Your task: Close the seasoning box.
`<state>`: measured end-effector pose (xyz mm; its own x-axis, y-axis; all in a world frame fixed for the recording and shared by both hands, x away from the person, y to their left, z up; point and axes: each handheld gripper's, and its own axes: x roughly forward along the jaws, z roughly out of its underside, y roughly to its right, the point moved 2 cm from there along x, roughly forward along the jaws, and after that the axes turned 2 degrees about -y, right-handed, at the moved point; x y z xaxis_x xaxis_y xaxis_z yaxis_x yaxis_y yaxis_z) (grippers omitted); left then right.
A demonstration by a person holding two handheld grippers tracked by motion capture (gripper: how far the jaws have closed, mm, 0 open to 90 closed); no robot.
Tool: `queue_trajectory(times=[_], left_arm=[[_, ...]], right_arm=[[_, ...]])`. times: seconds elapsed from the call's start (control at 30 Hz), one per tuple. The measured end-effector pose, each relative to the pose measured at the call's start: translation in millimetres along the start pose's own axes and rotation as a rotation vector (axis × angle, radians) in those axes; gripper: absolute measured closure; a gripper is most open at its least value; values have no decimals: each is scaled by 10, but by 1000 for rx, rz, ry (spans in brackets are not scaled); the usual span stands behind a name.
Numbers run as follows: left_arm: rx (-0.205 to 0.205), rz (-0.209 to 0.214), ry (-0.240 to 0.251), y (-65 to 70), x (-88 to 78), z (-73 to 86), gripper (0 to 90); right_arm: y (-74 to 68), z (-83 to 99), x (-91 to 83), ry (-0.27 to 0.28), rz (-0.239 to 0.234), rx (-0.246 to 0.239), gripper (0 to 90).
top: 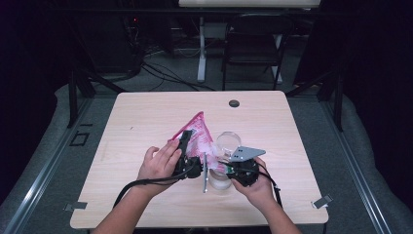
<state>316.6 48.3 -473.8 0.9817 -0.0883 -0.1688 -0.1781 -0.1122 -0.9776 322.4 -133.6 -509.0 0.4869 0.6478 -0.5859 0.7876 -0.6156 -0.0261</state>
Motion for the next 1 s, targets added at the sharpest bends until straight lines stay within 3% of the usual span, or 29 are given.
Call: queue_trajectory(times=[1.0], left_arm=[[14,0,2,-2,-11,-25,628]], right_arm=[[16,14,9,-4,-3,6,900]])
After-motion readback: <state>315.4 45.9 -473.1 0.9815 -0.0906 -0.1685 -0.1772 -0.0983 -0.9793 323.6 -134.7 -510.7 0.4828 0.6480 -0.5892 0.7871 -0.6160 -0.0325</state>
